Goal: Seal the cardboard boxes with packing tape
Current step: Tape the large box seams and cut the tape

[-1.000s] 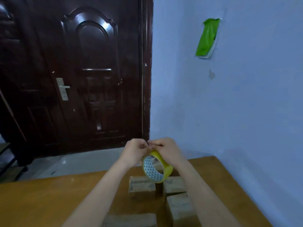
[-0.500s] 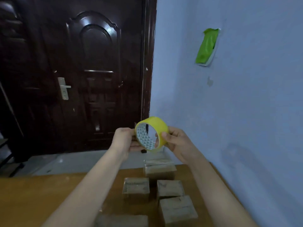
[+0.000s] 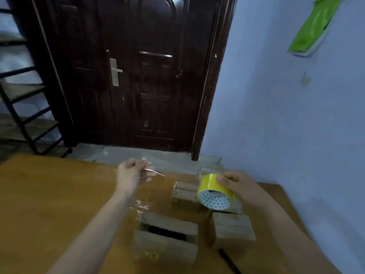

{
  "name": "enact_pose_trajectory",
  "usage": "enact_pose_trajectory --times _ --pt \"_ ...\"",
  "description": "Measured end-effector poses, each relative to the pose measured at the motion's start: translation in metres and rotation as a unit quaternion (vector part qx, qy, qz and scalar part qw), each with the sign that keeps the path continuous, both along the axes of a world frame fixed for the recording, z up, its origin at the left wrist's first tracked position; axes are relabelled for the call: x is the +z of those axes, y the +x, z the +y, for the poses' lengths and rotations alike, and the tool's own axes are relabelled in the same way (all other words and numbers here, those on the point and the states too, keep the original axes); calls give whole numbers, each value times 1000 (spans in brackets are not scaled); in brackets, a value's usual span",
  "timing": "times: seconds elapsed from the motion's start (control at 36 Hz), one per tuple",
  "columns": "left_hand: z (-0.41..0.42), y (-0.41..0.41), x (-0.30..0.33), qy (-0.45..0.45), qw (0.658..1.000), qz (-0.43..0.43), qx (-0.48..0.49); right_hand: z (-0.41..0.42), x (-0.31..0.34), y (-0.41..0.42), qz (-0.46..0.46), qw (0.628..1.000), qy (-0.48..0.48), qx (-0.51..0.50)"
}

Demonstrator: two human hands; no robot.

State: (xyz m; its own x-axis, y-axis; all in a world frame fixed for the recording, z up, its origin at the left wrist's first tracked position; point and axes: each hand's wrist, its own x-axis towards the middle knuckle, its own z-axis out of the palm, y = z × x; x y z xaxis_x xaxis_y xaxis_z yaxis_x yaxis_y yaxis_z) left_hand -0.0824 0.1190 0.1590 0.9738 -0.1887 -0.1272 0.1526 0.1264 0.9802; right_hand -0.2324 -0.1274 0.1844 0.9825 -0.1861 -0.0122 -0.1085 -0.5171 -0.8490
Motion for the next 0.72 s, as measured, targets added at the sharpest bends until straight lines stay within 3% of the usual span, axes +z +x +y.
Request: enact_pose_trajectory --times 0.06,0.11,0.17,0.22,0.31,0.5,0.72 --pt "4 -4 -16 18 1000 -4 10 3 -12 0 28 998 -51 -5" --pt "8 -10 -33 31 999 0 29 5 -24 1 80 982 -172 -22" --pt "13 -16 -51 33 998 10 43 8 -37 1 154 940 -302 -34" --pt "17 -23 -65 39 998 17 52 14 -47 -2 202 909 -363 -38" --pt "22 -34 -82 37 997 32 66 19 -63 -6 171 913 -371 -22" --pt "17 -60 -134 -76 986 144 40 8 -97 -28 166 933 -316 -45" --pt "14 -60 -173 -128 981 143 11 16 -111 -33 152 942 -296 -36"
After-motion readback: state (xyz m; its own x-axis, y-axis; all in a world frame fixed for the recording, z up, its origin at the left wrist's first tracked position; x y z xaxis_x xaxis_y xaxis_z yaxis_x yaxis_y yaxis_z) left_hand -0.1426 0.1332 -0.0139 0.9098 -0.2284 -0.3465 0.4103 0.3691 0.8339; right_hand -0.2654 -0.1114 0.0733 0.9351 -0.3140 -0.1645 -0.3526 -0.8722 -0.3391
